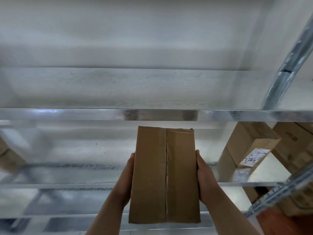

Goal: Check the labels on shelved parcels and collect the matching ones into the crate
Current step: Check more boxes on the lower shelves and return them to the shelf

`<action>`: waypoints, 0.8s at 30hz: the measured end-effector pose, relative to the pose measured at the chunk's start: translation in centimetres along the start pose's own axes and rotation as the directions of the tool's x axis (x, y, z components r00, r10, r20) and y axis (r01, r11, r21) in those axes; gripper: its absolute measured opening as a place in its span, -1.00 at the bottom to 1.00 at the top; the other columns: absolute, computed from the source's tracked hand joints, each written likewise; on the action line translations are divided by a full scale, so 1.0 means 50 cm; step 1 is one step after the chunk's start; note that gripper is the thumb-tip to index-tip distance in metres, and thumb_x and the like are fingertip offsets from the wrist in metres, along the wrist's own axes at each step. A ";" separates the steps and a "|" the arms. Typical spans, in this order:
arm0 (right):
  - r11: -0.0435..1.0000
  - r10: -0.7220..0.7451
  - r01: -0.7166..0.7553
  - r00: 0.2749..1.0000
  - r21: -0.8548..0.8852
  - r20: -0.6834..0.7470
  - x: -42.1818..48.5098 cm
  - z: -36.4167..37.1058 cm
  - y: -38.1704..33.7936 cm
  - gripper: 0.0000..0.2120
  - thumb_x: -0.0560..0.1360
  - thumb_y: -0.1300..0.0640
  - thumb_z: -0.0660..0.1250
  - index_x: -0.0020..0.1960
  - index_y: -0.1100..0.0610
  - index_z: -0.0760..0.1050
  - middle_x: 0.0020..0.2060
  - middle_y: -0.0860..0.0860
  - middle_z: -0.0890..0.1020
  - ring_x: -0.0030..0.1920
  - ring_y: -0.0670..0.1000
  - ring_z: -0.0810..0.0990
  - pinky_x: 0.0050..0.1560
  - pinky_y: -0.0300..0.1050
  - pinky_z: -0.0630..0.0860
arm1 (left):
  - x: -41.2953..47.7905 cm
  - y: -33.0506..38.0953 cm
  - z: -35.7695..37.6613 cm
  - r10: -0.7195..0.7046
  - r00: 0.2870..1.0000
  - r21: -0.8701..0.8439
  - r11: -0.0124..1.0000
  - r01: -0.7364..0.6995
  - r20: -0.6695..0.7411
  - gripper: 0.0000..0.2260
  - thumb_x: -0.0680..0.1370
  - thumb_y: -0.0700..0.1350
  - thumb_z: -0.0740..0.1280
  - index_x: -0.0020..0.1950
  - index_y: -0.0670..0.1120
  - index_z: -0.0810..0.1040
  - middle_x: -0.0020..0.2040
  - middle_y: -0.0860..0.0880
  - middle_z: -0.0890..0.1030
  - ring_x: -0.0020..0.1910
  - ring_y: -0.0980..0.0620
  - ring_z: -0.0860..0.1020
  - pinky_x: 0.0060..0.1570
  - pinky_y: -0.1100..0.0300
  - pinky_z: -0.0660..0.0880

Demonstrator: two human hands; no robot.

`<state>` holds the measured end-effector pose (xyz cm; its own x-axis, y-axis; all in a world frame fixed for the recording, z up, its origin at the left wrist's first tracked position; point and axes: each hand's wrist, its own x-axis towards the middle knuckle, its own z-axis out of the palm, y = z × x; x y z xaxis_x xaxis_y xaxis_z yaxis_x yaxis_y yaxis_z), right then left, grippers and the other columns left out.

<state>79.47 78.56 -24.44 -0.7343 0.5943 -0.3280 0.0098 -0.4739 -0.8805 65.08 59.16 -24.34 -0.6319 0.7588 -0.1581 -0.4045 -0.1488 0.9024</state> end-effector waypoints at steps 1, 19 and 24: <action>1.000 0.006 -0.006 1.000 -0.003 -0.012 0.006 -0.002 0.007 -0.53 0.72 -0.19 0.01 0.14 0.02 0.62 -0.16 -0.04 0.80 -0.18 0.03 0.79 -0.30 -0.11 0.69 | -0.001 0.002 0.001 0.000 1.000 0.007 1.000 0.000 0.003 -0.47 0.48 0.40 0.30 0.03 -0.01 0.78 -0.03 -0.11 0.76 -0.04 -0.11 0.75 -0.07 0.05 0.69; 0.926 -0.062 0.103 0.991 -0.362 0.122 -0.001 -0.029 -0.001 -0.45 0.58 -0.36 0.28 0.30 0.06 0.62 0.20 0.00 0.72 0.27 0.02 0.67 0.33 0.18 0.54 | -0.039 0.057 -0.011 -0.086 0.992 0.055 0.994 0.091 -0.089 -0.60 0.58 0.10 0.23 0.22 -0.15 0.62 0.05 -0.21 0.75 -0.05 -0.16 0.75 -0.20 0.06 0.69; 0.951 -0.083 0.093 0.995 -0.293 0.049 -0.008 -0.030 -0.022 -0.45 0.63 -0.28 0.10 0.26 0.06 0.65 0.11 0.03 0.78 0.13 0.02 0.76 0.21 0.07 0.61 | -0.016 0.049 -0.047 0.090 0.954 0.318 0.948 0.006 -0.285 -0.58 0.72 0.10 0.12 0.12 -0.11 0.69 -0.03 -0.15 0.76 -0.03 -0.18 0.73 -0.07 0.03 0.64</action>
<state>80.76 79.79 -23.84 -0.7648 0.5991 -0.2370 0.1399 -0.2046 -0.9688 63.05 56.69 -22.95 -0.8278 0.5298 -0.1844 -0.1773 0.0648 0.9820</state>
